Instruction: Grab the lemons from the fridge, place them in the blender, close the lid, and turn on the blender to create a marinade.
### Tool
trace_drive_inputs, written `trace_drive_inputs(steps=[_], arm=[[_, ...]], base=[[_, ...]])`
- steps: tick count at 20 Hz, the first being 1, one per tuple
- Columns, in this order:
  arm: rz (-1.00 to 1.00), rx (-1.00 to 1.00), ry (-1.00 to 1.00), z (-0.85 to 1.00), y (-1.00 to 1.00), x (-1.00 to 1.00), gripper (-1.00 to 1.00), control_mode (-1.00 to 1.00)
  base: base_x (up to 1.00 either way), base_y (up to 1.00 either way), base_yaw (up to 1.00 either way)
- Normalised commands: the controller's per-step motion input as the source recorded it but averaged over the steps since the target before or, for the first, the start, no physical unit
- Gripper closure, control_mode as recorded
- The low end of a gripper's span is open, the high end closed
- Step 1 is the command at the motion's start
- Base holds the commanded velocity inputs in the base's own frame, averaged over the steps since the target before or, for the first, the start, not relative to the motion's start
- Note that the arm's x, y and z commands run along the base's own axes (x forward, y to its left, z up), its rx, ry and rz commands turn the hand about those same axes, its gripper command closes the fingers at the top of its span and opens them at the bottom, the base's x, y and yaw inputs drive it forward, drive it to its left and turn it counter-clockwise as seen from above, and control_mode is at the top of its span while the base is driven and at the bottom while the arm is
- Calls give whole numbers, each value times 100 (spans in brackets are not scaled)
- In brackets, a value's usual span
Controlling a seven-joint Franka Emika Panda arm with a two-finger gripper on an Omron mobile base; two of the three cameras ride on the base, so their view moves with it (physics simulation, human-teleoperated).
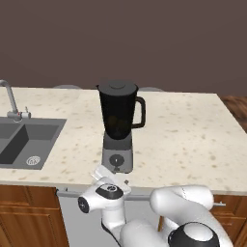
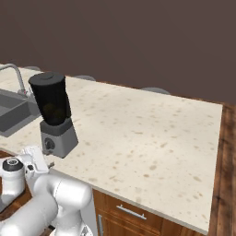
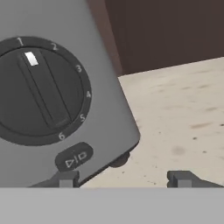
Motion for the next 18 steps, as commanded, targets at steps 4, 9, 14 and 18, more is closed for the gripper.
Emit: trace_drive_inputs(steps=[4,9,14,18], arm=[[0,0,-20,71,0,-79,-100,-100],[0,0,-13,100,0,-42,-100,-100],[0,0,-11,100,0,-27,-100,-100],[0,0,-11,100,0,-33,-100,-100]], base=[[0,0,0],[0,0,0],[0,0,0],[0,0,0]])
